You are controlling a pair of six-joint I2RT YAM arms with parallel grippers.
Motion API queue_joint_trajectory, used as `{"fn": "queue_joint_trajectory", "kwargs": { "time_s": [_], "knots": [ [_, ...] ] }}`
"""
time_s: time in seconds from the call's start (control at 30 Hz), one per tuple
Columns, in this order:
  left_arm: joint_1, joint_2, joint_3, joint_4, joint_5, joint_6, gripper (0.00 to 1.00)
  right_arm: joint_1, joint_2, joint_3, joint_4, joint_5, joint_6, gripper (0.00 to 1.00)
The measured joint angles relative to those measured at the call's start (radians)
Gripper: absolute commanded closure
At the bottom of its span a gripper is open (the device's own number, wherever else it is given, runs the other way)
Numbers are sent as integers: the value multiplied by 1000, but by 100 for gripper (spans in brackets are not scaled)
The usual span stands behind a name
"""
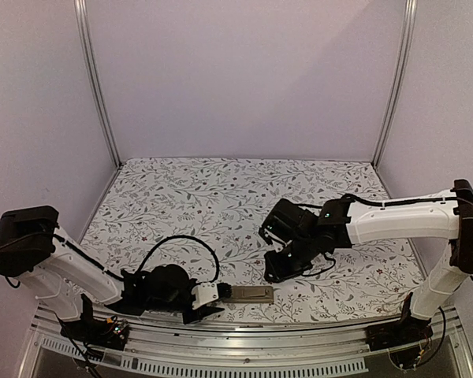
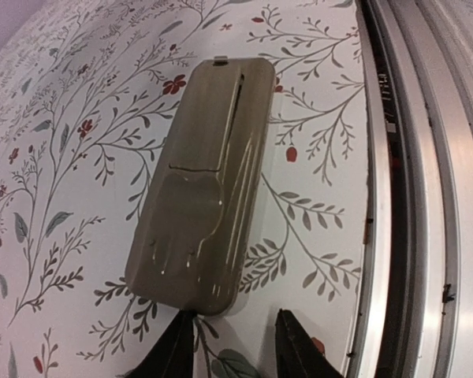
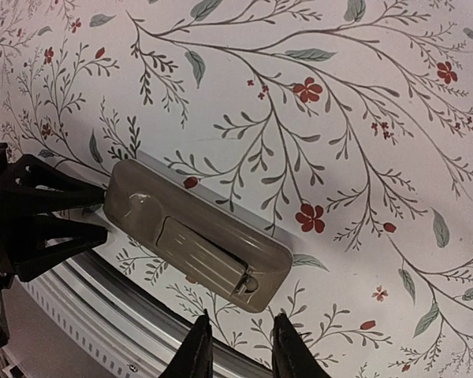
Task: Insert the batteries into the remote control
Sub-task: Press the battery cover on the remote control.
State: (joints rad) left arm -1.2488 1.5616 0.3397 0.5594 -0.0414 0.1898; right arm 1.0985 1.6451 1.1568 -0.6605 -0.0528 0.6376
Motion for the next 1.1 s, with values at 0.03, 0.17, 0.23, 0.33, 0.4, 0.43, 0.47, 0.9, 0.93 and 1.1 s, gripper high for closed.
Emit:
{"fn": "queue_joint_trajectory", "kwargs": {
  "time_s": [0.03, 0.17, 0.23, 0.33, 0.4, 0.43, 0.47, 0.9, 0.93, 1.1],
  "knots": [
    [0, -1, 0, -1, 2, 0, 65, 0, 0, -9, -3, 0, 19, 74],
    [0, -13, 0, -4, 8, 0, 65, 0, 1, -25, 0, -12, 68, 76],
    [0, -14, 0, -3, 8, 0, 65, 2, 7, -25, 6, -21, 84, 79],
    [0, -14, 0, -4, 9, 0, 65, 6, 25, -25, 19, -37, 101, 81],
    [0, -14, 0, -4, 10, 0, 65, 8, 37, -28, 25, -44, 107, 81],
    [0, -14, 0, -4, 10, 0, 65, 8, 42, -32, 30, -51, 109, 81],
    [0, -14, 0, -4, 11, 0, 65, 8, 48, -36, 33, -55, 111, 81],
    [0, -14, 0, -4, 16, -1, 65, 8, 84, -50, 54, -75, 131, 88],
    [0, -14, 0, -4, 16, -1, 65, 8, 86, -50, 56, -77, 131, 88],
    [0, -14, 0, -4, 19, -1, 65, 8, 99, -50, 59, -88, 133, 91]
  ]
}}
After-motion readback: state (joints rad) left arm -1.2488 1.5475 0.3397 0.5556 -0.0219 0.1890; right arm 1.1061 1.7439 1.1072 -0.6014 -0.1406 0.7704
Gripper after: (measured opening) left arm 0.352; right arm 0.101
